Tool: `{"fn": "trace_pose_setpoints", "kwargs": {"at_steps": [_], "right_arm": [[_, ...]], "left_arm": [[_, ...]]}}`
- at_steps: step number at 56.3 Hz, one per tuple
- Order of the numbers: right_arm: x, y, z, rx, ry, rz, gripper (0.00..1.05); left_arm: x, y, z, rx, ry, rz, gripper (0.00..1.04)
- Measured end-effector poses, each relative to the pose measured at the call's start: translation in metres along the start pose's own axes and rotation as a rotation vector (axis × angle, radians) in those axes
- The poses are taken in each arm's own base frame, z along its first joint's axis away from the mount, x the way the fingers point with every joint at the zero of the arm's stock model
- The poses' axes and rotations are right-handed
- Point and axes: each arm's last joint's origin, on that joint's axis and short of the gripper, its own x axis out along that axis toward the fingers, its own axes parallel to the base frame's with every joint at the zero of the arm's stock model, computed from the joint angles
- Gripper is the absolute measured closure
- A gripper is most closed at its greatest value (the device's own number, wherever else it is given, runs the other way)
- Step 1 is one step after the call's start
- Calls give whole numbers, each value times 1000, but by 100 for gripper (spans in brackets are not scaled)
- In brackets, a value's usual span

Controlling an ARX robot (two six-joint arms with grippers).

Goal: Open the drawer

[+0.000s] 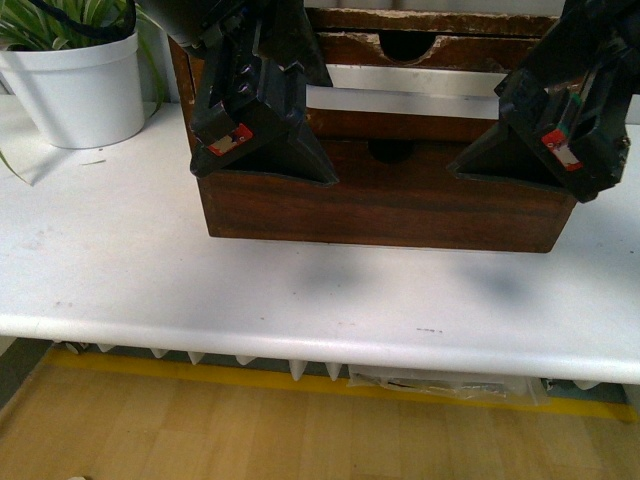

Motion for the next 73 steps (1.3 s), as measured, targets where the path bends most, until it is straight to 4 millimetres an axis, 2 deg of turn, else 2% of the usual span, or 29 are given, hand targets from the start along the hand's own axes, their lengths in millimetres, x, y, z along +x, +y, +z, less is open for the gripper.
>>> {"fn": "trace_pose_setpoints", "kwargs": {"at_steps": [11, 20, 39, 51, 59, 65, 73], "right_arm": [[10, -2, 0, 3, 6, 21, 9], [8, 3, 0, -18, 17, 104, 9], [-5, 29, -4, -95, 29, 200, 9], [-17, 45, -4, -126, 21, 214, 9], [-22, 50, -4, -142, 10, 205, 9], [-27, 51, -5, -142, -15, 177, 9], [-46, 52, -7, -110, -105, 100, 9]], "left_arm": [[0, -1, 1, 7, 4, -13, 6], [-3, -6, 2, 50, 27, -56, 6], [-18, -36, 6, 149, 44, -131, 6], [-29, -63, 9, 188, 27, -165, 6], [-33, -71, 9, 211, 15, -135, 6], [-38, -74, 11, 213, -62, -75, 6], [-59, -79, 21, 184, -224, 56, 6]]}}
